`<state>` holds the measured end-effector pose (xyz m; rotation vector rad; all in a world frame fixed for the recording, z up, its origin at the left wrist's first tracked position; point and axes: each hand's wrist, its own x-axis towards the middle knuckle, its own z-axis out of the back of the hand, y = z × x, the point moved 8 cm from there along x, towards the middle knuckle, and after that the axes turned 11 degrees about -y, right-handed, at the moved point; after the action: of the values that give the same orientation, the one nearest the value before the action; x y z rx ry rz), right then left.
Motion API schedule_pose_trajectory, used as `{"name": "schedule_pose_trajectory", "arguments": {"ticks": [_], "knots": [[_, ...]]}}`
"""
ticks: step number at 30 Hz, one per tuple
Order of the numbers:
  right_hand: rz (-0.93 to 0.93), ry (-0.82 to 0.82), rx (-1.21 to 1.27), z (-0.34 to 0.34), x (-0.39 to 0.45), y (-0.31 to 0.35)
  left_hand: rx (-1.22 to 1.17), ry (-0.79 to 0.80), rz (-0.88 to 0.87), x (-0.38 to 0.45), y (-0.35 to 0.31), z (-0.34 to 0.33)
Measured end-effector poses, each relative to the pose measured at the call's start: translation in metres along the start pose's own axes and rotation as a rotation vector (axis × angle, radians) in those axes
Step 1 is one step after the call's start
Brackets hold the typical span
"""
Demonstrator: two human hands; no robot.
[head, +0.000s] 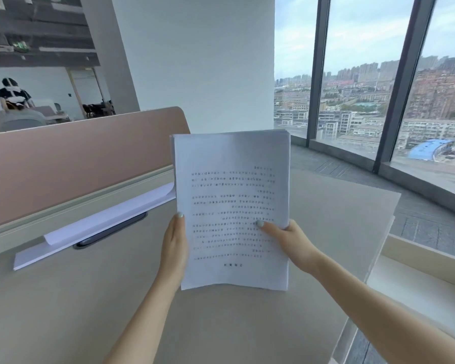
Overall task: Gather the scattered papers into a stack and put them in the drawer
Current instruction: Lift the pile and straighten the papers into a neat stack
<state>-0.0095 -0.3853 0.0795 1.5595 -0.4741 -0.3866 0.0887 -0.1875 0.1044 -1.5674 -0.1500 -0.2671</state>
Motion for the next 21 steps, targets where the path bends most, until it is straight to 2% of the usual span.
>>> {"name": "schedule_pose_trajectory", "arguments": {"ticks": [3, 6, 14, 21], "knots": [[0.044, -0.026, -0.056, 0.016, -0.005, 0.021, -0.004, 0.066, 0.003, 0.001, -0.017, -0.014], [0.039, -0.031, -0.049, 0.048, -0.020, 0.038, -0.008, 0.183, 0.079, -0.005, -0.025, -0.036], [-0.129, -0.048, 0.032, 0.149, -0.097, 0.039, -0.229, 0.598, 0.291, -0.071, -0.055, -0.137], [-0.362, -0.254, 0.019, 0.262, -0.148, 0.022, 0.022, 0.807, 0.284, -0.140, -0.030, -0.237]]}}
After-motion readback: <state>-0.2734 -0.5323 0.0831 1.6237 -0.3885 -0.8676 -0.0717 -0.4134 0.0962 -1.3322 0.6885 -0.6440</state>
